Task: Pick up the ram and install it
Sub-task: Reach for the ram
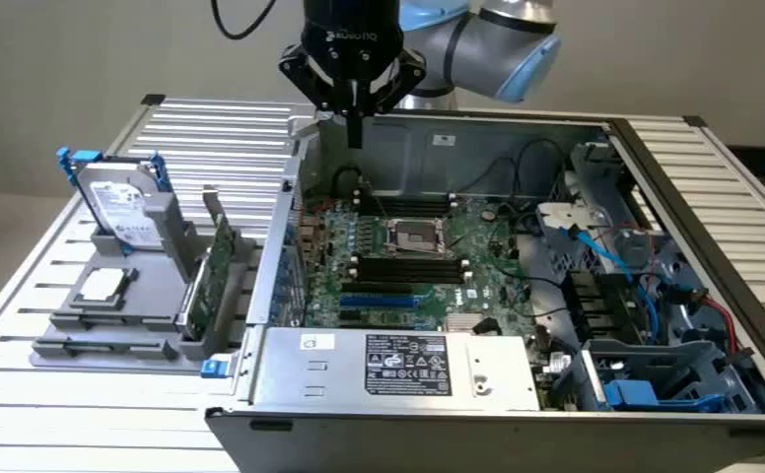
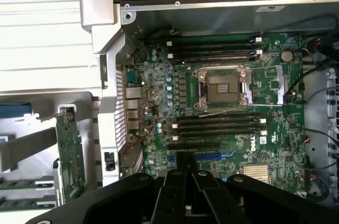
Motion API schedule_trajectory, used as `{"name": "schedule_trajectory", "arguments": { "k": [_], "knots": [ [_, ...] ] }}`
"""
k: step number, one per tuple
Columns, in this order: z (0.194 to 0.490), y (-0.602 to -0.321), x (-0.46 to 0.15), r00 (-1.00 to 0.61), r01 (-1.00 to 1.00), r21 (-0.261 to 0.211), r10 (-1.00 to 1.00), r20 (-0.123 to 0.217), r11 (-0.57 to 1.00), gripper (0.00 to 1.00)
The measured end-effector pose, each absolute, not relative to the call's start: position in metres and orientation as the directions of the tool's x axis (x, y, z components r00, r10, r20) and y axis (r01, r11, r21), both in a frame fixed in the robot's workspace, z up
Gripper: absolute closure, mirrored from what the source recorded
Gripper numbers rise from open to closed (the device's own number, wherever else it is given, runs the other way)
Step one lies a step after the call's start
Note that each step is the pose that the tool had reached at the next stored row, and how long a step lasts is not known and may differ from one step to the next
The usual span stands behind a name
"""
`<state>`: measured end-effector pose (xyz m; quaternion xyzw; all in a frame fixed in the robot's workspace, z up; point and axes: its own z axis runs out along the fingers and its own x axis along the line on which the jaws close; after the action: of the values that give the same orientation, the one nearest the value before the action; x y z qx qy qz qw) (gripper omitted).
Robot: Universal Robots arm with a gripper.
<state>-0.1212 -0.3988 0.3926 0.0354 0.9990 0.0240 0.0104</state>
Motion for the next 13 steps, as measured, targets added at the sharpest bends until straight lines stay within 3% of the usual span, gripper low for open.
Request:
{"name": "schedule_trajectory", "arguments": {
  "k": [13],
  "knots": [
    [0.393,-0.399,-0.138,-0.997,0.070,0.049,0.071,-0.019,0.996,0.90]
  ]
}}
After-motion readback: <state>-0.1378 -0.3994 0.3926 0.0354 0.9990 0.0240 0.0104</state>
